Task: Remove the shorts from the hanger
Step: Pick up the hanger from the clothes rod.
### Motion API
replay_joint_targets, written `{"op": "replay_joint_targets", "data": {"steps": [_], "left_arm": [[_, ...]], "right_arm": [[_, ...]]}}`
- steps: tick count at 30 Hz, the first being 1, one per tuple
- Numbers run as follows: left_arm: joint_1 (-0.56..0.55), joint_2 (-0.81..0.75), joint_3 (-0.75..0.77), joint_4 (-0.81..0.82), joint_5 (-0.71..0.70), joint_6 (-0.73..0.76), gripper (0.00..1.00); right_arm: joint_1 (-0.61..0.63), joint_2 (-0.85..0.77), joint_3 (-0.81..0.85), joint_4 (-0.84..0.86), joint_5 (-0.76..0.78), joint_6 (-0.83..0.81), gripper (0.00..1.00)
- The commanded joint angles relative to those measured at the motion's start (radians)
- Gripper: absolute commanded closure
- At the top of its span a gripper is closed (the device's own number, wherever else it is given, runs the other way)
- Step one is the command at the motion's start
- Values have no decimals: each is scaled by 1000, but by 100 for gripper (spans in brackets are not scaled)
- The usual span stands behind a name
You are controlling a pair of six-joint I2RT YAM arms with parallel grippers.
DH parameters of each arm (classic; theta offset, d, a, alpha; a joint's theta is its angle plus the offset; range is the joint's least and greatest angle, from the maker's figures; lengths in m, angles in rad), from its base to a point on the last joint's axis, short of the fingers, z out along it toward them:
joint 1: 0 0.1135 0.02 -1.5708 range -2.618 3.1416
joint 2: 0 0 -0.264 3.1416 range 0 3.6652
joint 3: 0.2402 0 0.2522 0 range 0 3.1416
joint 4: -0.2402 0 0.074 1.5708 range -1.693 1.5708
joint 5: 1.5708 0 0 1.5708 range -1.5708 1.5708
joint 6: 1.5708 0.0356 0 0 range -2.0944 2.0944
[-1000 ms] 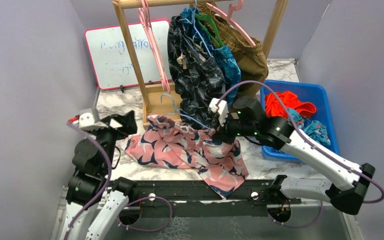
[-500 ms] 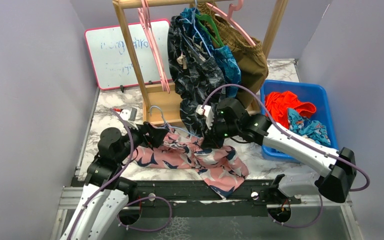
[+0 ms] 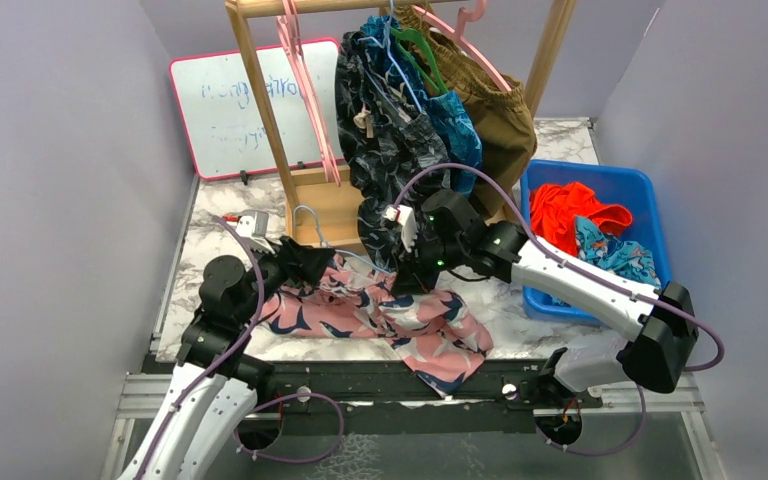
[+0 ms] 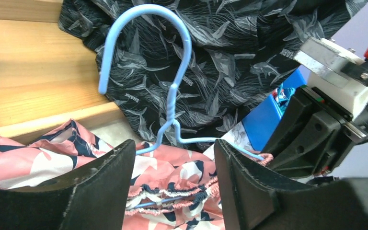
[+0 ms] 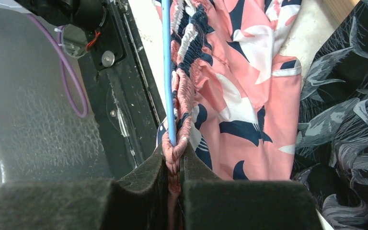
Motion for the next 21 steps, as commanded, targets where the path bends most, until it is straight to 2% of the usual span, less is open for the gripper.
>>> {"op": "replay_joint_targets", "data": {"steps": [1,7,12,21], "left_arm": [[4,-24,-47,122,-65,-75,40],[5,-8,-86,244,-58,-137,47],[5,25,-137,395,-38,-208,57],[4,141,-116,456,30,-197,69]], "right_arm": [[3,-16,23,37,-70,24,99],[3,-42,-9,37,-54,22,99],[3,-77,-54,29,-15,31,99],[3,-131,-88,52,-42,31,99]]}}
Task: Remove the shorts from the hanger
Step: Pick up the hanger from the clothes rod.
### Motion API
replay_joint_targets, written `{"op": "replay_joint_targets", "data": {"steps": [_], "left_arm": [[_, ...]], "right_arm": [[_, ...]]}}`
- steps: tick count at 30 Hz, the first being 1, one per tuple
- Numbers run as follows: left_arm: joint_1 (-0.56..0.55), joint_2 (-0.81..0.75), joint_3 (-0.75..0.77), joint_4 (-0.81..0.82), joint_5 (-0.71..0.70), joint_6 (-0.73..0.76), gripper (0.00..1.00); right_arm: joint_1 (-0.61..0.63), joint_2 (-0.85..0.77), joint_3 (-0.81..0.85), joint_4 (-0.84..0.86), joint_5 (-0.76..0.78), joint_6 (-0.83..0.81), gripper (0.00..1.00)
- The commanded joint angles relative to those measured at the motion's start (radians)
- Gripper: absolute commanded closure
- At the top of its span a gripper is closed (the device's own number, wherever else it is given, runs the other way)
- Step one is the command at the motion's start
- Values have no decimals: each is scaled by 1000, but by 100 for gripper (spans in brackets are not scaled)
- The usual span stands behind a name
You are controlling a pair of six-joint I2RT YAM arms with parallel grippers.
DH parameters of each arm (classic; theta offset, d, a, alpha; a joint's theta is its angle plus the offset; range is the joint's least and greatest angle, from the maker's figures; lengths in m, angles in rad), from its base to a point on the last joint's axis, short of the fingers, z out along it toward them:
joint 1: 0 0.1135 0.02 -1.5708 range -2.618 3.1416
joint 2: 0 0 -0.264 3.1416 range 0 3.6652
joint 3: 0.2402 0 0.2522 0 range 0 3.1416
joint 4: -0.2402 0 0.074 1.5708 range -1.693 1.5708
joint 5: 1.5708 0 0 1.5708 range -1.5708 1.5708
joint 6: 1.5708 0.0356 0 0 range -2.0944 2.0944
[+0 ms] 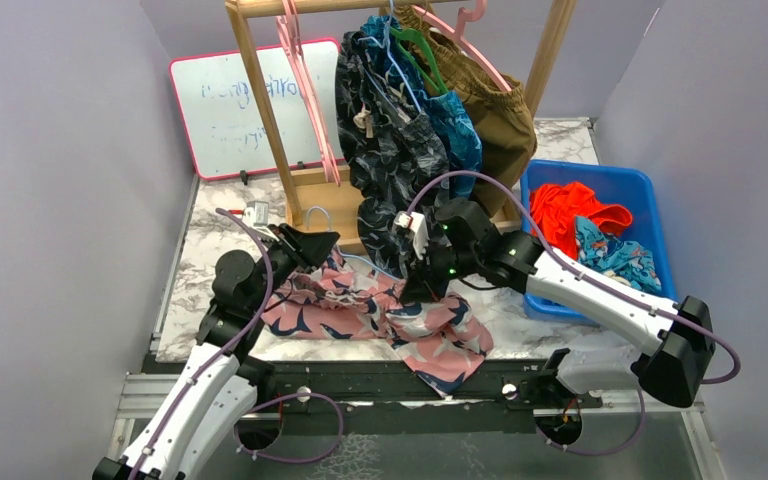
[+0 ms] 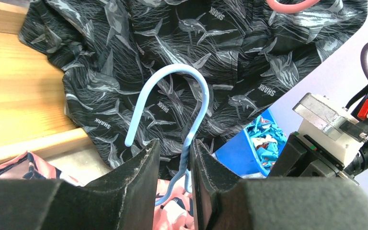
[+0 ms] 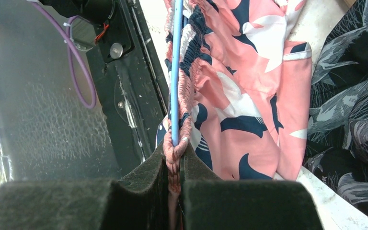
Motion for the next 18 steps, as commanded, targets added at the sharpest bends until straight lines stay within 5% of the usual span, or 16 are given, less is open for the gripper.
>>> {"op": "replay_joint_targets", "data": {"steps": [1,13,18], "left_arm": [[5,37,11,90,57,-13,71],[4,52,64,-64,64,98,67],[5,31,80,-103,38,134,82]], "right_arm": [[4,-33,-11,49,-28,3,99],[4,-25,9,52,-10,9,99],[3,-9,15,40,-45,1,97]]}}
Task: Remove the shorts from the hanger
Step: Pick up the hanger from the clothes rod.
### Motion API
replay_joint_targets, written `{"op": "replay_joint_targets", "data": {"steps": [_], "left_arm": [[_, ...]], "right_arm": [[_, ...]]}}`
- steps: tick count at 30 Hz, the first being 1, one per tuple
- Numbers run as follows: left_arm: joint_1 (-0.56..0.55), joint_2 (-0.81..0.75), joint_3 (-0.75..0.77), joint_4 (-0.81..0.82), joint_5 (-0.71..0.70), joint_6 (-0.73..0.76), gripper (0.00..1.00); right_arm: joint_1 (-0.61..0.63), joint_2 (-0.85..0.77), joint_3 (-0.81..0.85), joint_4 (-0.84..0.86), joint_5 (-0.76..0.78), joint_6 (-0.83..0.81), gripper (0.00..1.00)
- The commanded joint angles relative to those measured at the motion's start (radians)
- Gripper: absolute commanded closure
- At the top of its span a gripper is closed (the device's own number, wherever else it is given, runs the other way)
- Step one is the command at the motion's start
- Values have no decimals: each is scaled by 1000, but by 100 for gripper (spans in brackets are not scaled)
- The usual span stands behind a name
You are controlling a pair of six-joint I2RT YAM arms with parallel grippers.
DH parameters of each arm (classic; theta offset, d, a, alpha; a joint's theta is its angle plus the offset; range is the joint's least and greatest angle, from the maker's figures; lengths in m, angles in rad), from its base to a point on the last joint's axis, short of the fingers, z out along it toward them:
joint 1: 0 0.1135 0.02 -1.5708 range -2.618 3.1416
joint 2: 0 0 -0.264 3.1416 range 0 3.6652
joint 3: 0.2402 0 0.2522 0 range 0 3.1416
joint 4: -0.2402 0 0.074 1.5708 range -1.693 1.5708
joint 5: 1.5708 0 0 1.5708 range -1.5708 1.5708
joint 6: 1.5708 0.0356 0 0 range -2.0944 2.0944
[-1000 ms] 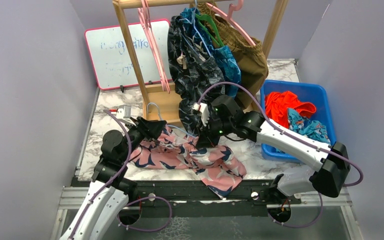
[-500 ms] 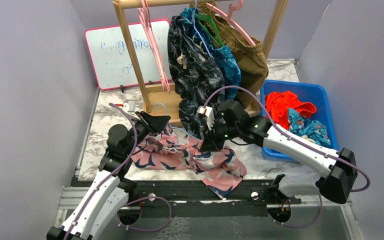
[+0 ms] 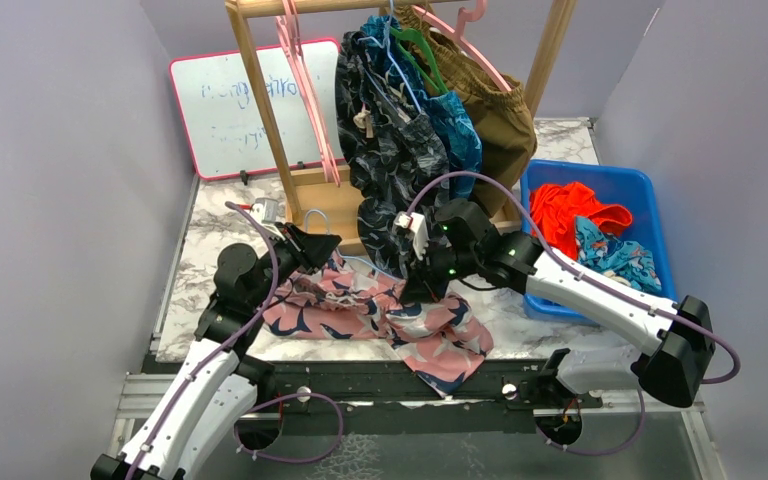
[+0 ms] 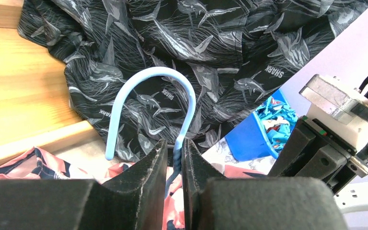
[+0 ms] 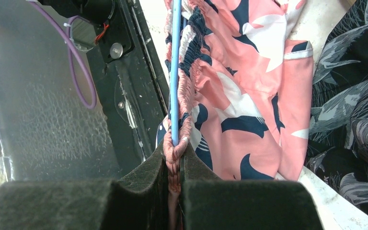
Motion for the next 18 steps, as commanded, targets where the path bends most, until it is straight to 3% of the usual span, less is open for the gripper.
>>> {"op": "replay_joint_targets", "data": {"steps": [1,4,6,10,12,18], "left_arm": [[5,-16,42,-72,-23,76,87],[5,6,72,-121,-23,115,100],[5,21,93,-147,-8,139,100],[4,27,121,-182,0,165,100],[4,15,132,-201,-18,181,100],[5,-34,165,-311,-114,222,100]], "right_arm": [[4,1,25,34,-50,-12,95],[3,-4,24,34,-50,-19,91],[3,-16,21,43,-30,-16,86],[3,-40,19,53,49,0,50],[3,-58,13,53,89,5,38],[3,-83,47,-50,245,30,33]]}}
